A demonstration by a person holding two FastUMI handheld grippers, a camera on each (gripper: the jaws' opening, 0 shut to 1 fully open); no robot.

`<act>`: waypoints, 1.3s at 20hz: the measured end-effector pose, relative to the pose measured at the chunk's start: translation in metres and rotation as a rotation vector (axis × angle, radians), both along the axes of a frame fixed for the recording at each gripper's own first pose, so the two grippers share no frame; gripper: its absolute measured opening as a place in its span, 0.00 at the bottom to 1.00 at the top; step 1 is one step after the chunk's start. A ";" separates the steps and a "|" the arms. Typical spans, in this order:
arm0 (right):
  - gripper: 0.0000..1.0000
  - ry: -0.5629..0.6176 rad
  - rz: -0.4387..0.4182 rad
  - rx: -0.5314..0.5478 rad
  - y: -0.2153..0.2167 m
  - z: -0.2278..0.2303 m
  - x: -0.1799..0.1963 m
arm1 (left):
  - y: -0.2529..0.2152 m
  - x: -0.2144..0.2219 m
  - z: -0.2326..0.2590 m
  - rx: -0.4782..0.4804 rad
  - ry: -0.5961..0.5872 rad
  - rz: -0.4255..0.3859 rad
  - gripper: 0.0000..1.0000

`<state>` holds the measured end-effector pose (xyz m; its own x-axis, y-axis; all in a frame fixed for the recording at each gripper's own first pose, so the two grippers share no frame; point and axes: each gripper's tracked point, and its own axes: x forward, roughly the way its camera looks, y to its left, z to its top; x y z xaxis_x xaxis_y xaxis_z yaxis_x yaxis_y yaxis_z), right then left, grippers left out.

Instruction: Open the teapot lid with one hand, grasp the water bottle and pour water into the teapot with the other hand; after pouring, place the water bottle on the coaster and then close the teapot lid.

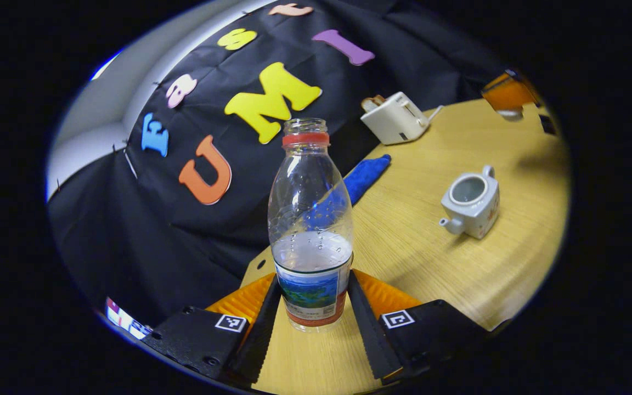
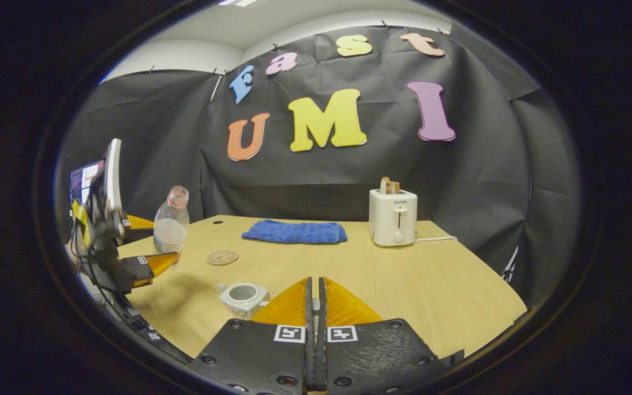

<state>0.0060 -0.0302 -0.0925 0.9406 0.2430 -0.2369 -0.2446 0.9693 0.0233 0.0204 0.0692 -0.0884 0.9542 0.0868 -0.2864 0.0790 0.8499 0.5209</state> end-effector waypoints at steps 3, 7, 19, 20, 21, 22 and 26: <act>0.00 -0.004 0.017 0.001 0.011 0.002 0.001 | 0.005 0.001 0.006 -0.247 -0.010 0.036 0.75; 0.00 -0.001 0.036 -0.012 0.025 0.001 0.003 | 0.007 0.020 0.012 -0.477 -0.044 0.041 0.74; 0.00 0.032 0.038 -0.045 0.043 -0.015 0.014 | 0.038 0.131 0.009 -0.576 -0.148 0.011 0.75; 0.00 0.038 0.034 -0.049 0.042 -0.017 0.015 | 0.038 0.138 0.002 -0.595 -0.130 0.013 0.75; 0.00 0.044 0.031 -0.051 0.042 -0.019 0.016 | 0.038 0.144 -0.004 -0.605 -0.113 0.015 0.75; 0.00 0.048 0.028 -0.053 0.042 -0.020 0.018 | 0.036 0.147 -0.008 -0.610 -0.100 0.012 0.75; 0.00 0.056 0.030 -0.061 0.045 -0.024 0.020 | 0.030 0.154 -0.015 -0.626 -0.074 -0.005 0.75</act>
<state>0.0262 0.0145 -0.1167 0.9180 0.2545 -0.3041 -0.2737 0.9616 -0.0213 0.1741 0.0991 -0.1039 0.9734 -0.0805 -0.2146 0.0666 0.9953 -0.0709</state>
